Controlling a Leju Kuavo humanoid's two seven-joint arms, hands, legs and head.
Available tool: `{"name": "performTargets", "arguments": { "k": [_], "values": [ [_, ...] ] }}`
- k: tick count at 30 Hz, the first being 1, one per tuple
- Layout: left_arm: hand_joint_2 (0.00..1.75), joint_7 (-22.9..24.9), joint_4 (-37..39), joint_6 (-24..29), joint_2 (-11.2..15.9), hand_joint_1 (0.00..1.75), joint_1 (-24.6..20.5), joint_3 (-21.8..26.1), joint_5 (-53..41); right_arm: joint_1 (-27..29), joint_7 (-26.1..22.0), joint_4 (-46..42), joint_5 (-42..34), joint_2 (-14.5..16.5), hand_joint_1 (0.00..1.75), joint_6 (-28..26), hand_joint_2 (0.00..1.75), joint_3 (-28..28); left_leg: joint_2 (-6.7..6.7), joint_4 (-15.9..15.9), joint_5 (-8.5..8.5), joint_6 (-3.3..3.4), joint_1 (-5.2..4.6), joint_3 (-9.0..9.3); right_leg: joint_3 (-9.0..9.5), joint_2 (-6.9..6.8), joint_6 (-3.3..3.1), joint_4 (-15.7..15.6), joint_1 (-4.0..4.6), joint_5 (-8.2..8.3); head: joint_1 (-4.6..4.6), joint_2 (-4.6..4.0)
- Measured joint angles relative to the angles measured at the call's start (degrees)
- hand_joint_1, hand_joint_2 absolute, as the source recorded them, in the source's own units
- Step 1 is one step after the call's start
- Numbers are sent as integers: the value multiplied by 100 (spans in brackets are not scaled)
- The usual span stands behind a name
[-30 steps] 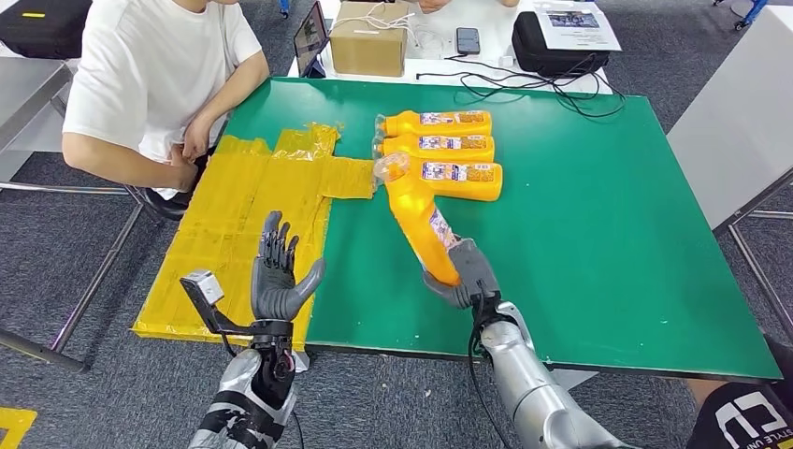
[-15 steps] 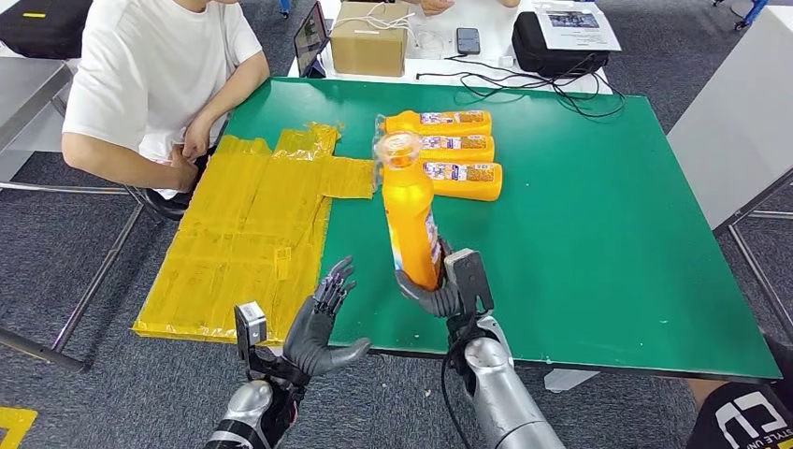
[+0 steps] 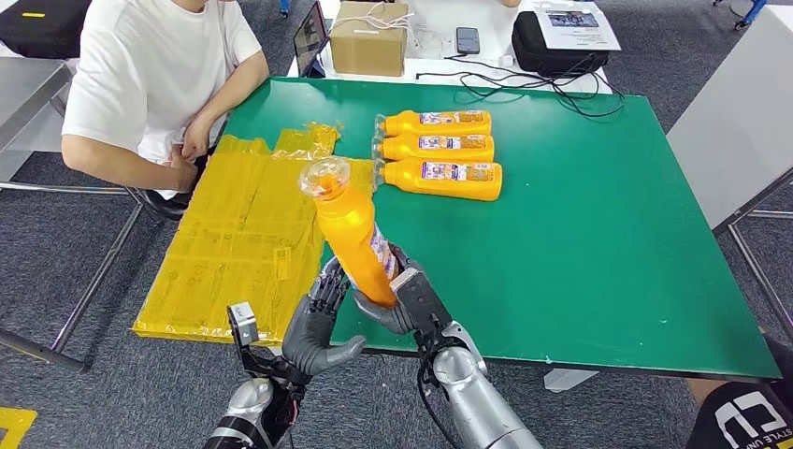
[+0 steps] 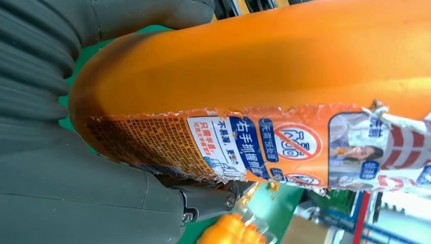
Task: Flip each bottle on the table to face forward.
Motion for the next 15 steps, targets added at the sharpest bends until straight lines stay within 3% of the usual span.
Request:
{"name": "performTargets", "arguments": {
  "k": [11, 15],
  "values": [
    [175, -29, 1, 422, 3, 0, -217, 304, 13, 110, -19, 37, 504, 73, 175, -16, 175, 893, 1, 0, 0, 0, 0, -1, -4, 0, -1, 0, -1, 0, 1, 0],
    [175, -131, -1, 300, 28, 0, -220, 391, 59, 79, 49, 27, 506, 63, 175, -5, 175, 1067, 2, 0, 0, 0, -1, -1, -4, 0, 0, 0, -1, 0, 1, 0]
  ]
}}
